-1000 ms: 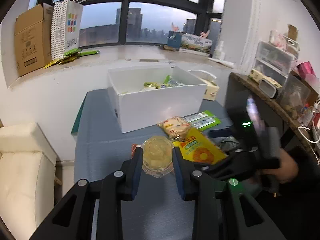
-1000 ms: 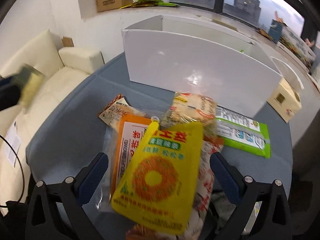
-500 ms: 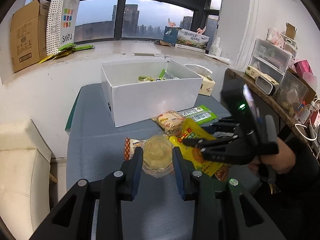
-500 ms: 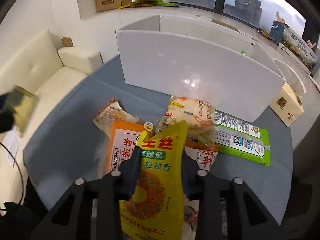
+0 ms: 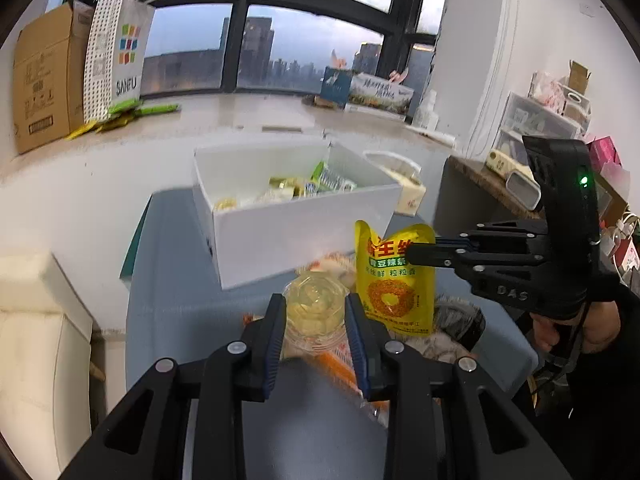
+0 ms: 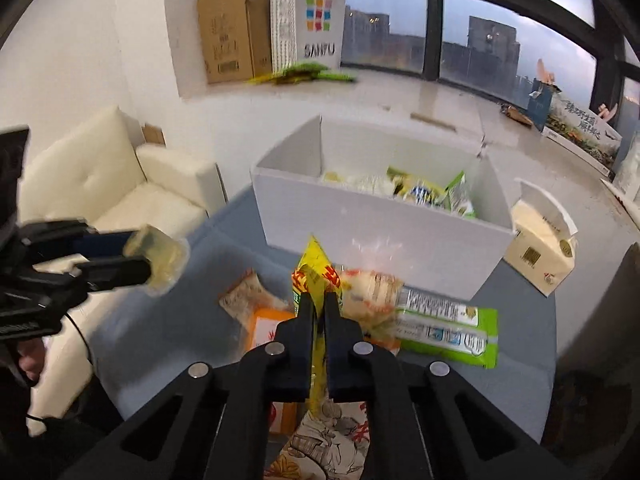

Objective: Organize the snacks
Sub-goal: 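Carry the jelly cup with the left gripper while the right carries the yellow bag, release both into the box, then grasp the white bag with red-and-black print with the right gripper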

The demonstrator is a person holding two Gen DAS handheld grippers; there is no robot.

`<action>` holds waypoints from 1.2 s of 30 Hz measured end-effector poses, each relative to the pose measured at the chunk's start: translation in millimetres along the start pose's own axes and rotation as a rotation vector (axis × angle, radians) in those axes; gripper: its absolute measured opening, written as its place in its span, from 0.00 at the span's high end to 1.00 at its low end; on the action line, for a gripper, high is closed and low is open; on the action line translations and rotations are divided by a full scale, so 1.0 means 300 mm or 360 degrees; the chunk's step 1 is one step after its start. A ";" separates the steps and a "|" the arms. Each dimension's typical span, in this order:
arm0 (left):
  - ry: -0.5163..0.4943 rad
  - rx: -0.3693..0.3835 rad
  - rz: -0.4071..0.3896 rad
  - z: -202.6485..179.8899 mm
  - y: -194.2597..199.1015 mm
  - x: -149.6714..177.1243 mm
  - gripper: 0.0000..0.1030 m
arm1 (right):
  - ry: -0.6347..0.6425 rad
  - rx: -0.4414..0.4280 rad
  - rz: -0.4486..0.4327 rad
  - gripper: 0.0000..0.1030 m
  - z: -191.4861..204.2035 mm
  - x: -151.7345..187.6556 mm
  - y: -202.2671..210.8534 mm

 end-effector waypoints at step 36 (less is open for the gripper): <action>0.0112 -0.0188 0.0075 0.249 -0.443 -0.589 0.00 | -0.0465 0.0094 -0.0138 0.00 -0.521 -0.540 -0.113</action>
Point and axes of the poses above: each gripper's, at about its wrist camera, not at the fingertips, and y roughly against the way its jaws point, z to its left, x to its underside, the point moved 4 cm from there along -y, roughly the way its jaws point, and after that the axes turned 8 degrees about z, right-handed, at the moved point
